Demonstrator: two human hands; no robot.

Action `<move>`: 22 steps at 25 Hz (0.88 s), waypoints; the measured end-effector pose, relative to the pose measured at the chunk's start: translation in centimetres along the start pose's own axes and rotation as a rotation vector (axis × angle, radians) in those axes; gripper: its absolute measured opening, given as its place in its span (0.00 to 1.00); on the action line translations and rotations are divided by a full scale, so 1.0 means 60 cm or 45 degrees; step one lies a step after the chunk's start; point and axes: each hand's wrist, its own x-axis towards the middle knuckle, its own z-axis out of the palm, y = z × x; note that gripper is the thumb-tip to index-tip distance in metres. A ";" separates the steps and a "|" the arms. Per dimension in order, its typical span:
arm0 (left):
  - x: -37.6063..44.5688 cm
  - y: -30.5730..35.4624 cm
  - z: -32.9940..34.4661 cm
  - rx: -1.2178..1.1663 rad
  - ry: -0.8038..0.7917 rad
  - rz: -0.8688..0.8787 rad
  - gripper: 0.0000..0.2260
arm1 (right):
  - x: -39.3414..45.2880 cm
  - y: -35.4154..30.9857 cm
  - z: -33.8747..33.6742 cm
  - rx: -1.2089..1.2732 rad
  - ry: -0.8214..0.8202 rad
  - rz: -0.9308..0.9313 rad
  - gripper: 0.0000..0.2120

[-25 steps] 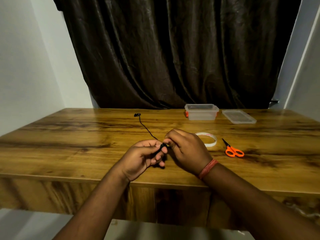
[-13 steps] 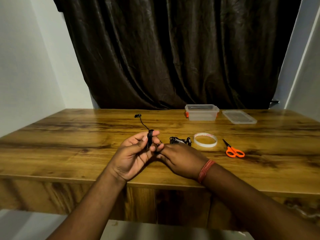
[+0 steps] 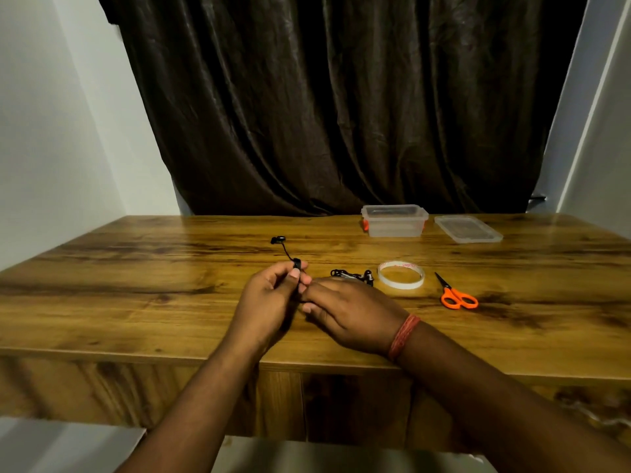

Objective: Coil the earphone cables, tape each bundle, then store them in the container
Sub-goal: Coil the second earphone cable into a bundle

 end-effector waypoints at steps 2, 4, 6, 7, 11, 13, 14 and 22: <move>-0.006 0.001 0.008 0.044 -0.143 -0.031 0.10 | 0.000 0.003 -0.004 0.024 0.072 0.071 0.10; -0.010 0.004 0.009 -0.012 -0.261 -0.079 0.08 | -0.001 0.005 -0.008 0.012 0.161 0.109 0.08; -0.011 0.007 0.006 -0.049 -0.341 -0.124 0.07 | -0.001 0.007 -0.011 0.028 0.215 0.159 0.07; -0.012 0.008 0.006 -0.058 -0.366 -0.136 0.08 | -0.001 0.008 -0.011 0.039 0.230 0.185 0.05; -0.017 0.022 0.003 -0.139 -0.402 -0.175 0.09 | -0.001 0.013 -0.009 0.077 0.270 0.251 0.05; -0.019 0.028 -0.001 -0.227 -0.451 -0.192 0.09 | -0.001 0.013 -0.006 0.092 0.269 0.269 0.06; -0.018 0.028 -0.004 -0.274 -0.476 -0.203 0.09 | 0.000 0.014 -0.005 0.095 0.263 0.279 0.05; -0.017 0.028 -0.023 -0.604 -0.566 -0.196 0.17 | 0.000 0.015 0.002 0.079 0.159 0.320 0.07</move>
